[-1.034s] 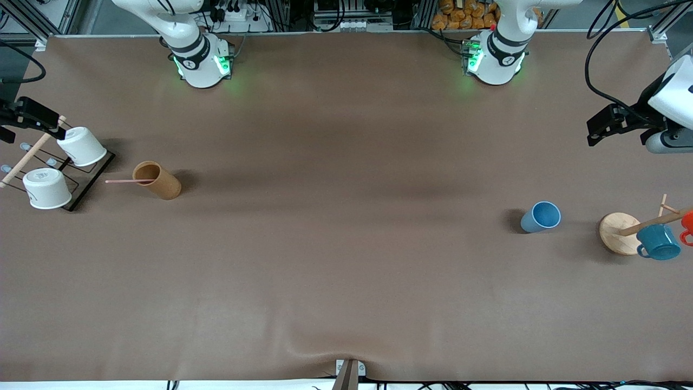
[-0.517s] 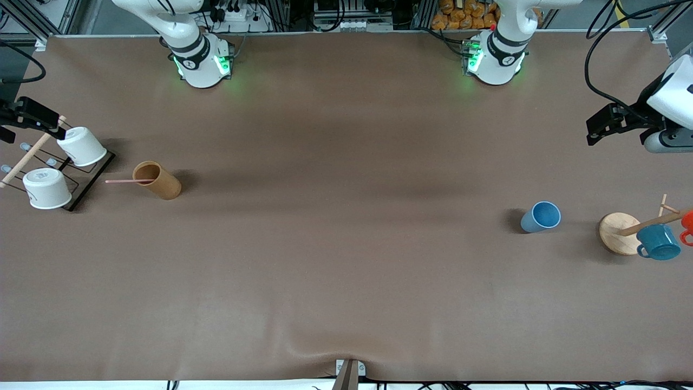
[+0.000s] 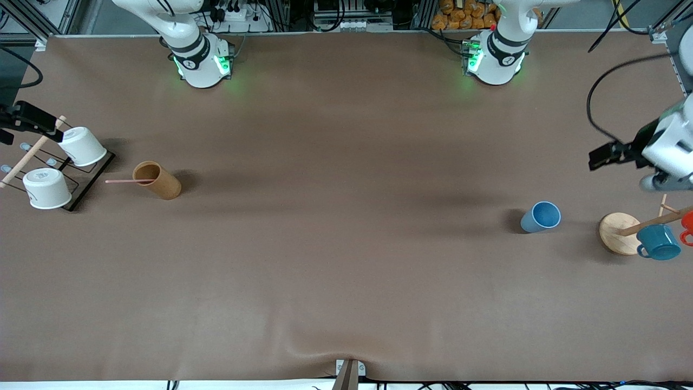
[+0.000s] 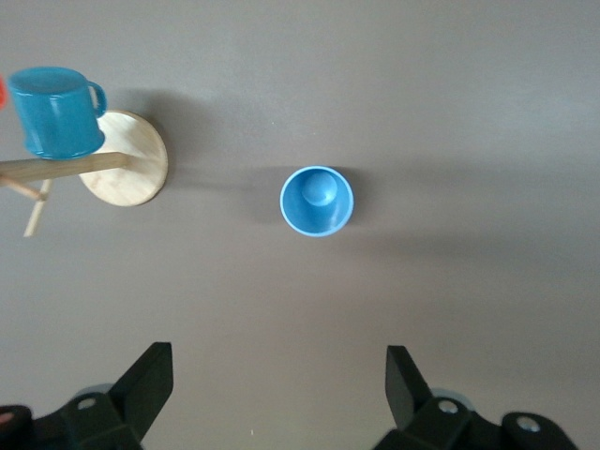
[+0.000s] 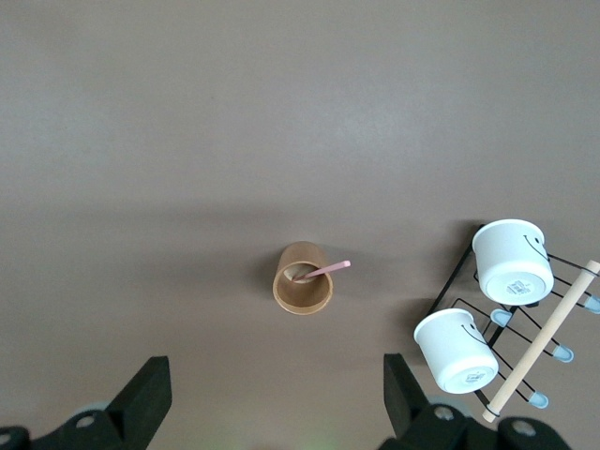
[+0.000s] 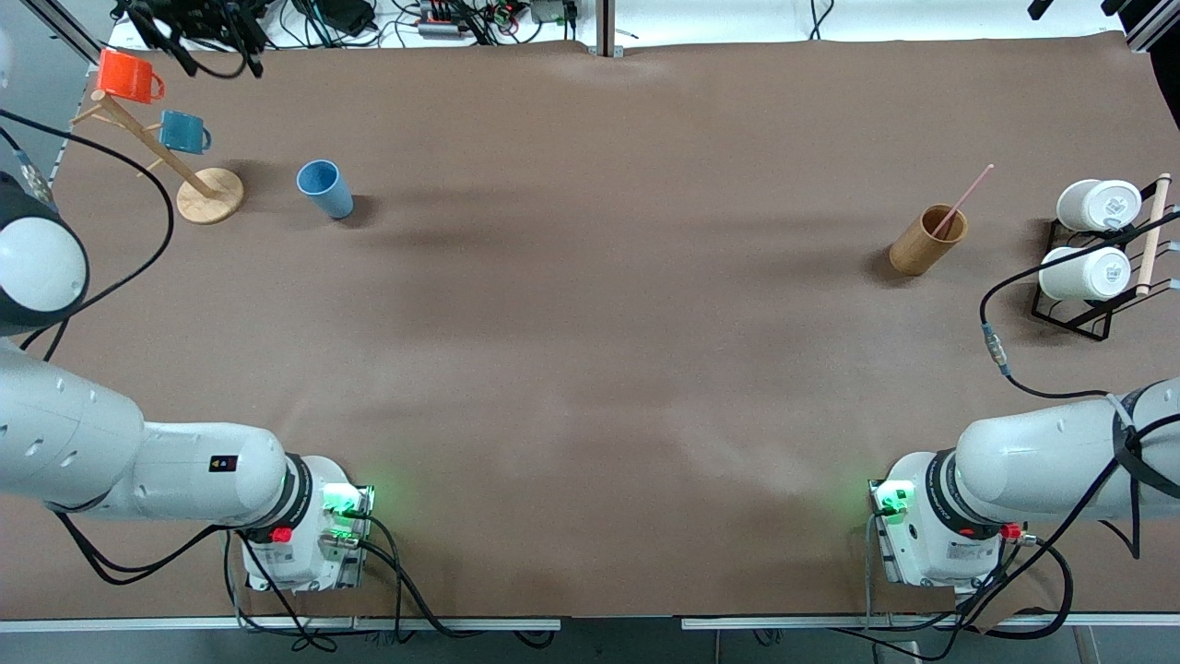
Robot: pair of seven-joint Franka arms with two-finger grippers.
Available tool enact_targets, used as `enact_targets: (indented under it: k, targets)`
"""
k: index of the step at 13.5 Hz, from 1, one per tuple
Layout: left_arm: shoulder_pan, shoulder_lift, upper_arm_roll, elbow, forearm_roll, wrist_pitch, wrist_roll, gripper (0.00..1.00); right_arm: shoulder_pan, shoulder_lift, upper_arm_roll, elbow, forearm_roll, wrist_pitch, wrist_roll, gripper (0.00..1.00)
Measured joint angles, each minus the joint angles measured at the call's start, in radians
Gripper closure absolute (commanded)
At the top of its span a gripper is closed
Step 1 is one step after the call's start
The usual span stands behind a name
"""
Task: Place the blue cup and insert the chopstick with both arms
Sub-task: 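Reach the left gripper to the blue cup while the right gripper reaches the chopstick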
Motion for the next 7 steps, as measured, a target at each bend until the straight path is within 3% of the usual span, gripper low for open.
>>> enact_targets:
  k: [7]
  targets:
    - [0.048, 0.031, 0.000, -0.335, 0.001, 0.428, 0.009, 0.00, -0.020, 0.097, 0.000, -0.011, 0.000, 0.002, -0.007, 0.00]
